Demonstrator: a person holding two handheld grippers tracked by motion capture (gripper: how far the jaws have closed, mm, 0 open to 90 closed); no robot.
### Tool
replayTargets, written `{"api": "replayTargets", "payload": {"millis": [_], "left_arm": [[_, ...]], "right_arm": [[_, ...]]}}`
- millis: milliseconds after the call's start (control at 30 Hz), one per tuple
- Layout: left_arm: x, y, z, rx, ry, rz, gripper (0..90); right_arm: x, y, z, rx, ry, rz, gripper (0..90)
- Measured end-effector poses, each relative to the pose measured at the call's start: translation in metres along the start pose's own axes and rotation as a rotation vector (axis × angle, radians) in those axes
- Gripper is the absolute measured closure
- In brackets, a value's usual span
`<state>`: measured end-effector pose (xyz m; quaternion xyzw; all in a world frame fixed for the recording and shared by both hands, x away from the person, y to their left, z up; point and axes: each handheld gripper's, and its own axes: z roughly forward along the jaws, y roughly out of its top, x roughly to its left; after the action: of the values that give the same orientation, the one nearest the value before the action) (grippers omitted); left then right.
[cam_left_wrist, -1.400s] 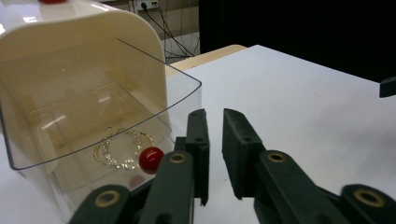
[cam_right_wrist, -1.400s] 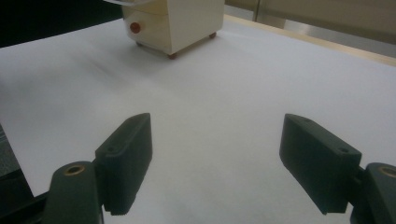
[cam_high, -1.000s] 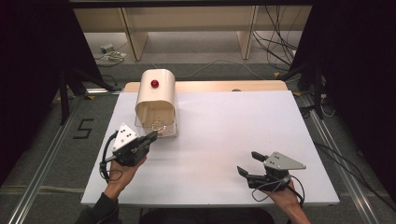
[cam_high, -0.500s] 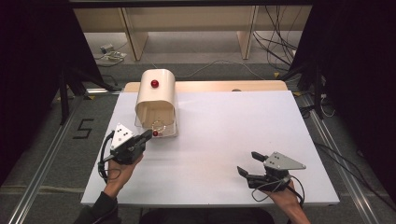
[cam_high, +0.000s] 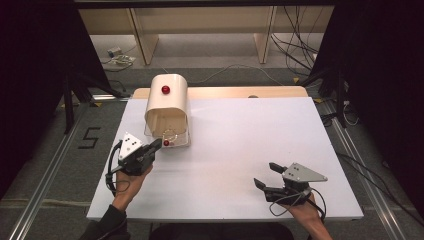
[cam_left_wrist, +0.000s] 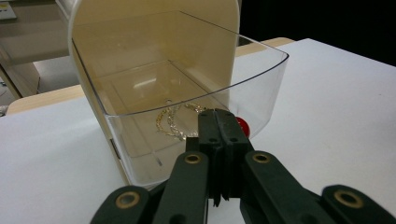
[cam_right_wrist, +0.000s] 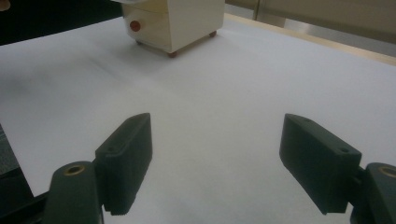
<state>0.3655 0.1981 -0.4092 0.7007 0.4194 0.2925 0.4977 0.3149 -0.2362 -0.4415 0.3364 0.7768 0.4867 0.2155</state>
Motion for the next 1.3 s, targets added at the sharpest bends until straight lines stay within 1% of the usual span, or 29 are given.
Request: {"api": "replayTargets", "payload": {"millis": [433, 800, 1067, 1200, 1300], "left_arm": [[0.001, -0.001, 0.001, -0.007, 0.004, 0.004, 89.3], [0.002, -0.002, 0.004, -0.015, 0.024, 0.000, 89.3], [0.007, -0.004, 0.008, -0.019, 0.042, -0.006, 89.4], [0.006, -0.003, 0.010, -0.020, 0.052, 0.008, 89.4], [0.007, -0.003, 0.011, -0.021, 0.053, 0.009, 89.4]], "right_arm": [[0.000, 0.000, 0.000, 0.001, -0.001, 0.000, 26.1], [0.000, 0.000, 0.001, 0.000, 0.001, -0.002, 26.1], [0.000, 0.000, 0.000, 0.000, 0.001, 0.000, 26.1], [0.000, 0.000, 0.000, 0.001, 0.000, 0.002, 26.1], [0.000, 0.000, 0.000, 0.001, 0.000, 0.003, 26.1]]}}
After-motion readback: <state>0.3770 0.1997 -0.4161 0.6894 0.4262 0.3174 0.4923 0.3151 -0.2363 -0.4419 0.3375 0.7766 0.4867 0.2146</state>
